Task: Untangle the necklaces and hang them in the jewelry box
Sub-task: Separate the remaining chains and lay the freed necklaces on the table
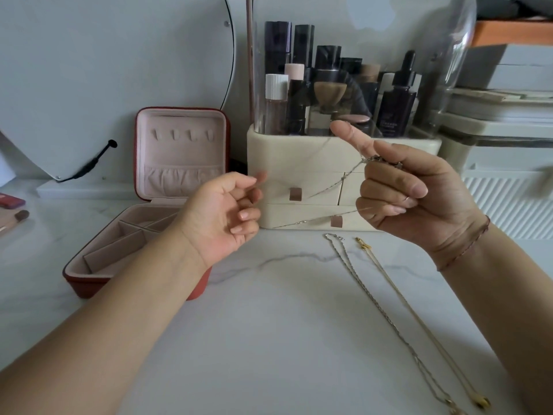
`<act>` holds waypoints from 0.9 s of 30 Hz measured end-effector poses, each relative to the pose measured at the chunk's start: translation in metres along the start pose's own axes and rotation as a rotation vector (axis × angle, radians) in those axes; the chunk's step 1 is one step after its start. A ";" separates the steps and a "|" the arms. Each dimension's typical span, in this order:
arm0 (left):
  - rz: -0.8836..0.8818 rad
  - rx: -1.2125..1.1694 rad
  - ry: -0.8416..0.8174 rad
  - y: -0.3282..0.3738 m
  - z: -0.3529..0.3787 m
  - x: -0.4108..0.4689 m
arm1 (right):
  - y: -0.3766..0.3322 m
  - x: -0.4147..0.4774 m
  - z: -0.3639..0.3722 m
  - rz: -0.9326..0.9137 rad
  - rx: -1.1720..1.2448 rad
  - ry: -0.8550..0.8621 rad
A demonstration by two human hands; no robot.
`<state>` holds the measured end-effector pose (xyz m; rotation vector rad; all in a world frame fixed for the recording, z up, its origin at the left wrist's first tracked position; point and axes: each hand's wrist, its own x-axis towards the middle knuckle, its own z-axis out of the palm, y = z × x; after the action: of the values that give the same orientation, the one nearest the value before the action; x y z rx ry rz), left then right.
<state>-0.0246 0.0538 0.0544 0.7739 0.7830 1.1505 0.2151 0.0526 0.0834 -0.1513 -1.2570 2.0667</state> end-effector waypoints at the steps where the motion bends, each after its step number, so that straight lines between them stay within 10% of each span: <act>1: -0.007 0.032 0.023 -0.001 0.001 0.000 | 0.000 0.000 0.001 -0.013 -0.004 -0.002; 17: 0.024 0.786 -0.013 -0.018 0.008 -0.005 | 0.010 0.004 0.006 0.038 -0.104 0.040; 27: 0.068 0.531 -0.325 -0.020 0.012 -0.007 | 0.026 0.011 0.011 0.139 -0.140 0.134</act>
<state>-0.0063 0.0413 0.0449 1.4001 0.7973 0.8468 0.1891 0.0436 0.0706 -0.4457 -1.3403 2.0464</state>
